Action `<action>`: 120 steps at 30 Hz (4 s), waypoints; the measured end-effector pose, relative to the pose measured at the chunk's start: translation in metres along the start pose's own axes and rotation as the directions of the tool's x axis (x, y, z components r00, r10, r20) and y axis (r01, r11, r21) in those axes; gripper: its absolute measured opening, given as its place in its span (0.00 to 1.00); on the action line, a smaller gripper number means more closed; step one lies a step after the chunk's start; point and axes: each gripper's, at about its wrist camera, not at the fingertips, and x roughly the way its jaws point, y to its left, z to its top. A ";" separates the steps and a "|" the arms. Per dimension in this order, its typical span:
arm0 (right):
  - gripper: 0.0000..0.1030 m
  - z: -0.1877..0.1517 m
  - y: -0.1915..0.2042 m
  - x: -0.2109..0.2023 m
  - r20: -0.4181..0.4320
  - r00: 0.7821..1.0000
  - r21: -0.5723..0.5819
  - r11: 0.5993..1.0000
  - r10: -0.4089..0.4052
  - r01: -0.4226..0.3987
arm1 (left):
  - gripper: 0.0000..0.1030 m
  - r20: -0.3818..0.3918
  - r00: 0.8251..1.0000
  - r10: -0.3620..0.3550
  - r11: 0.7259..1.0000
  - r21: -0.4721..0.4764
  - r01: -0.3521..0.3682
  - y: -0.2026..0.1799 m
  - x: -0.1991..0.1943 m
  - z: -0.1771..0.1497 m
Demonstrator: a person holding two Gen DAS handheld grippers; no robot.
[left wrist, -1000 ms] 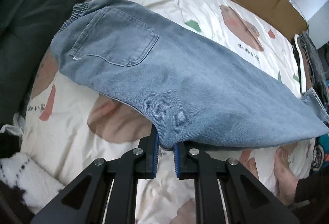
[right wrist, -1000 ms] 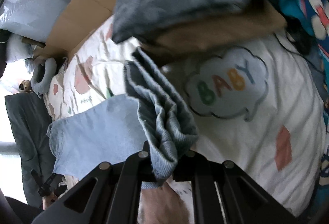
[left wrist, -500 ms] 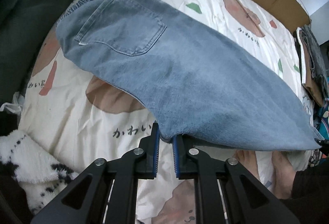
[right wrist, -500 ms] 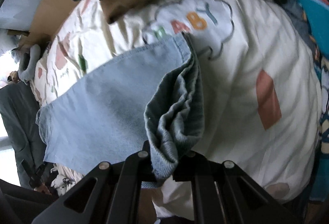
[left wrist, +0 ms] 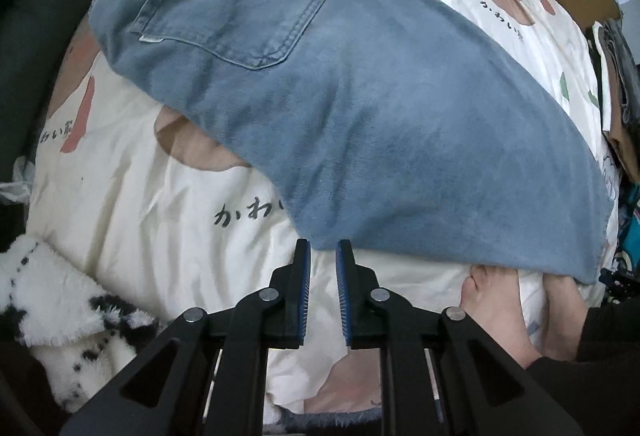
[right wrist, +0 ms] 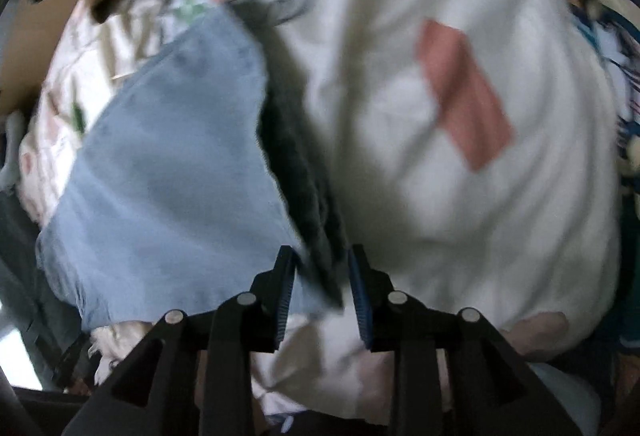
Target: Fold clothes
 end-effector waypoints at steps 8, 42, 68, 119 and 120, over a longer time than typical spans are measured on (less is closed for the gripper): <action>0.24 0.021 0.012 -0.021 0.115 0.993 -0.105 0.994 -0.024 0.036 | 0.13 0.035 0.999 0.018 0.999 -0.036 -0.017 0.005 -0.020 0.013; 0.27 0.098 0.074 0.000 0.232 0.968 -0.317 0.934 -0.094 0.167 | 0.14 0.254 0.962 0.104 0.960 -0.280 -0.030 0.090 0.014 0.259; 0.15 0.103 0.077 -0.032 0.344 0.916 -0.363 0.870 -0.207 0.332 | 0.13 0.200 0.969 0.143 0.919 -0.390 -0.056 0.108 0.041 0.281; 0.30 0.077 0.266 0.066 0.160 0.981 -0.745 0.665 0.113 0.045 | 0.14 0.104 0.968 -0.227 0.919 0.351 0.178 -0.220 0.065 0.222; 0.30 0.077 0.266 0.069 0.149 0.982 -0.755 0.655 0.115 0.038 | 0.14 0.088 0.967 -0.237 0.904 0.384 0.187 -0.230 0.067 0.220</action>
